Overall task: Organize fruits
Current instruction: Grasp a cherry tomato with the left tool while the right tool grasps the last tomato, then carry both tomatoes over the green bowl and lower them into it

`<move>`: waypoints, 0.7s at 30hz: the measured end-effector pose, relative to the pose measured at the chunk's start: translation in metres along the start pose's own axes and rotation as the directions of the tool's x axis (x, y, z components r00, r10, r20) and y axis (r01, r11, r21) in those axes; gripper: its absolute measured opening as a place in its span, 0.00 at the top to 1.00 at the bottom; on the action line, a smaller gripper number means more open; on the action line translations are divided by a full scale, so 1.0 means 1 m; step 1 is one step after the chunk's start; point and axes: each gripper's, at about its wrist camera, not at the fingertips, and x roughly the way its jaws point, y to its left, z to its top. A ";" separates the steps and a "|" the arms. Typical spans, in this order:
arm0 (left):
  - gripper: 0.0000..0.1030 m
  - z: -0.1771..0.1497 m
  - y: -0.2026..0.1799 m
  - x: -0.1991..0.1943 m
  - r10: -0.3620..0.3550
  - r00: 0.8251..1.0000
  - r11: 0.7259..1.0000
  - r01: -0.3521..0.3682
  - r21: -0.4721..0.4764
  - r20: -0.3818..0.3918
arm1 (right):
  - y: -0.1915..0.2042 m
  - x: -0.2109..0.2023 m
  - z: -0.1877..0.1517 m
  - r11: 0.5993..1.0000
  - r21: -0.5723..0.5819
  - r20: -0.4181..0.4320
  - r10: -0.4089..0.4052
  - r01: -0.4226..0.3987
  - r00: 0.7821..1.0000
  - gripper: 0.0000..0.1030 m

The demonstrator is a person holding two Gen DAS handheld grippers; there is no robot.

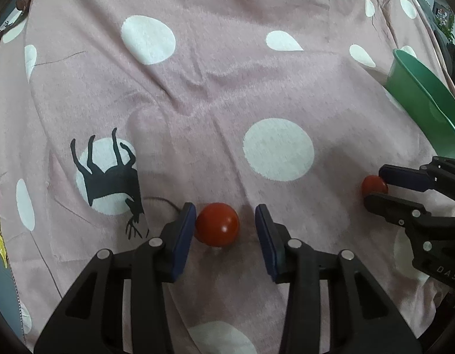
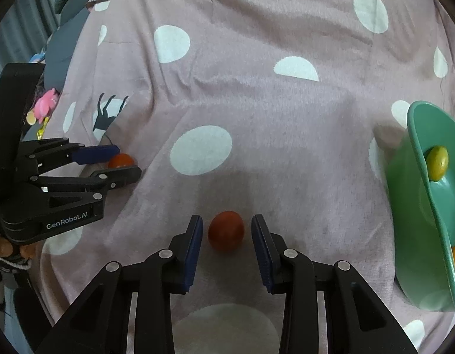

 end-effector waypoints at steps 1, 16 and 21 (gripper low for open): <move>0.60 0.000 0.000 0.001 0.000 1.000 1.000 0.000 -0.001 0.000 | 0.000 0.000 0.000 1.000 -0.001 0.002 0.001 -0.001 1.000 0.64; 0.73 0.001 -0.001 0.013 -0.004 1.000 1.000 0.004 -0.008 -0.011 | -0.007 0.009 -0.007 1.000 -0.001 -0.013 -0.016 0.016 1.000 0.67; 0.73 0.000 -0.001 0.004 -0.034 0.999 0.999 0.035 -0.034 0.010 | -0.006 0.009 -0.009 1.000 -0.008 -0.001 -0.002 0.002 1.000 0.74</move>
